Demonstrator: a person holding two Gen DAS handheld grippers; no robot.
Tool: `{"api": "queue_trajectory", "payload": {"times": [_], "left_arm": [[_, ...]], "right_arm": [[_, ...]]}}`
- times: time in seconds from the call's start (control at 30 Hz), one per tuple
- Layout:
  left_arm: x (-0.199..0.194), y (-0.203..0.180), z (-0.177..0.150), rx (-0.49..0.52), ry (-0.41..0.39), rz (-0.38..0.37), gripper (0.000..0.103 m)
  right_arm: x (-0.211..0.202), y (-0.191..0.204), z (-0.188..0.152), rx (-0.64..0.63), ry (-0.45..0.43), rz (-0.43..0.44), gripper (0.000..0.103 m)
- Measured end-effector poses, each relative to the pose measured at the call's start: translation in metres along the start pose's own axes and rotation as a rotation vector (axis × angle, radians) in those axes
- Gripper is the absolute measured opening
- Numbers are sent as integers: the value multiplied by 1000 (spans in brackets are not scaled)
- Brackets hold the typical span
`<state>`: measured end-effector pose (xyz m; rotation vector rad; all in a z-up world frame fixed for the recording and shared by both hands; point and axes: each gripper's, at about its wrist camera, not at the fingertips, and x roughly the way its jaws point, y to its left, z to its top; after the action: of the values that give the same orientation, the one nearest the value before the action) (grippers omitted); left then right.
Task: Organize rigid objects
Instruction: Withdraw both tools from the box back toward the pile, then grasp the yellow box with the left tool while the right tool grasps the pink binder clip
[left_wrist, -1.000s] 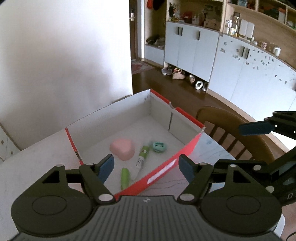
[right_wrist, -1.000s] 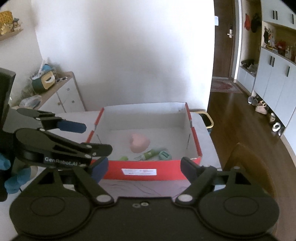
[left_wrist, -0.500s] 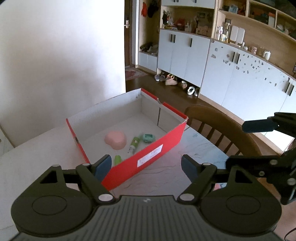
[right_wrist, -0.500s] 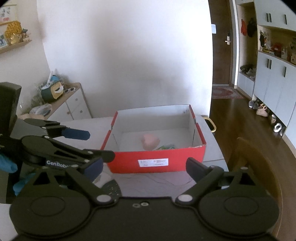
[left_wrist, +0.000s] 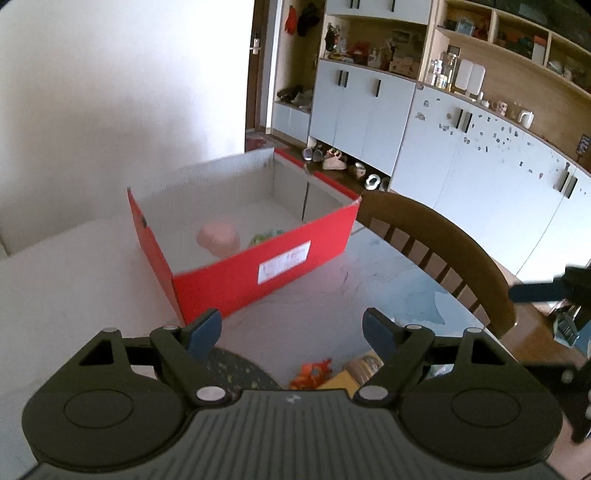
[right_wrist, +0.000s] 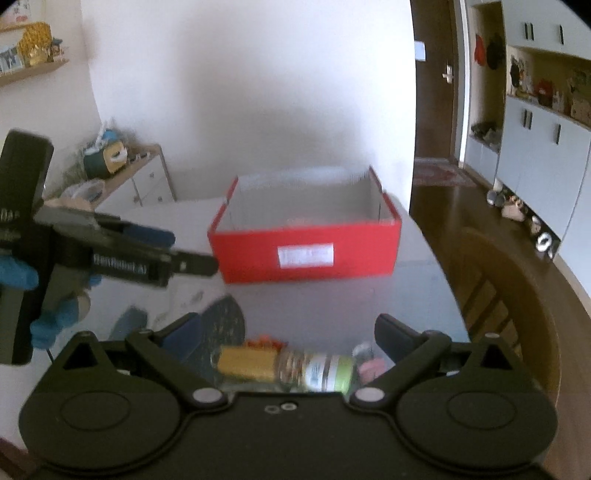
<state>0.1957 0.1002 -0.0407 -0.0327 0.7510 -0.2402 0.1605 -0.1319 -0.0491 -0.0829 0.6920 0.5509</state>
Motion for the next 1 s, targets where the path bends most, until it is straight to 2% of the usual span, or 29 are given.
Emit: {"api": "queue_trajectory", "payload": {"times": [0.17,0.33,0.5,0.77,0.83,1.0], "left_arm": [[9,-3,-22,-15,16,18,84],[27,-9,-42,-38,84,5,84],[43,-17,-58,-38,119,21,84],[67,-22,-69,-25,165,11,84],[72,-23,-71,-22,173,17,84],[81,-27,-72,-3,188,-21,84]], "right_arm": [[4,7,-33,19,47,-15,100],[16,12,-64,53,107,-37,98],[26,11,-86,91,139,-69,95],[43,10,-102,98,185,-69,89],[46,9,-104,97,194,-67,85],[56,9,-108,79,219,-51,79]]}}
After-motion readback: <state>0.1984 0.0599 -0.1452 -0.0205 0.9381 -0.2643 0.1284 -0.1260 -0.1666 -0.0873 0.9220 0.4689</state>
